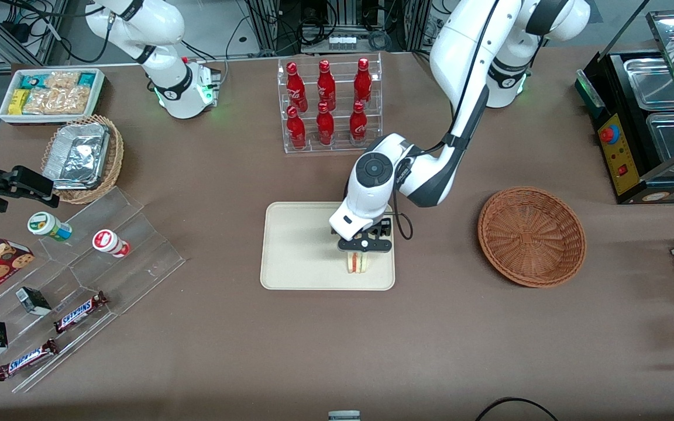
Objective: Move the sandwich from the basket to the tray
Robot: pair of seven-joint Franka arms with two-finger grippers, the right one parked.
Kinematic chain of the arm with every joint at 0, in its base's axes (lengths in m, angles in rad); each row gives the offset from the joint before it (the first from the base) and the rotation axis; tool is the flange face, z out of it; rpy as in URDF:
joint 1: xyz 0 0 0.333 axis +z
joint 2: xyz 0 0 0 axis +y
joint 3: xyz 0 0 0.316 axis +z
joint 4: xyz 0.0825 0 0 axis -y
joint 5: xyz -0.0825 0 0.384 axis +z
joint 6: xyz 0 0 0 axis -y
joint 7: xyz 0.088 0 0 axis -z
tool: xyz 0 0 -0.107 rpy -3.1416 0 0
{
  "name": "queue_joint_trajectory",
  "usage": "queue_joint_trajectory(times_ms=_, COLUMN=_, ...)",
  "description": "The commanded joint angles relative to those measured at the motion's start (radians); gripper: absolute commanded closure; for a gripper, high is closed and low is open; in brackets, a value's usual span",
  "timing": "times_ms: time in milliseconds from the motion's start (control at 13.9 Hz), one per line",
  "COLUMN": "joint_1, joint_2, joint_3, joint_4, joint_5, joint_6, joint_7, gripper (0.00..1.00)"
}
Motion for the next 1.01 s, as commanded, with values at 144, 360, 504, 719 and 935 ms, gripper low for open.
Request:
queue_joint_trajectory(times_ms=144, joint_1=0.002, joint_2=-0.149, joint_3=0.015, joint_4=-0.003, joint_5=-0.001, joint_6=-0.17, joint_7=0.01, gripper=0.0)
queue_joint_trajectory(times_ms=360, joint_1=0.008, joint_2=-0.232, joint_3=0.018, joint_4=0.015, joint_5=0.002, joint_6=-0.293, joint_7=0.018, gripper=0.0)
queue_joint_trajectory(times_ms=504, joint_1=0.008, joint_2=-0.268, joint_3=0.024, joint_4=0.053, joint_5=0.002, joint_6=-0.376, joint_7=0.017, gripper=0.0)
queue_joint_trajectory(times_ms=719, joint_1=0.008, joint_2=-0.323, joint_3=0.075, joint_4=0.093, joint_5=0.002, joint_6=-0.468, joint_7=0.015, gripper=0.0)
queue_joint_trajectory(times_ms=935, joint_1=0.008, joint_2=-0.405, joint_3=0.142, joint_4=0.096, joint_5=0.007, joint_6=-0.538, joint_7=0.021, gripper=0.0)
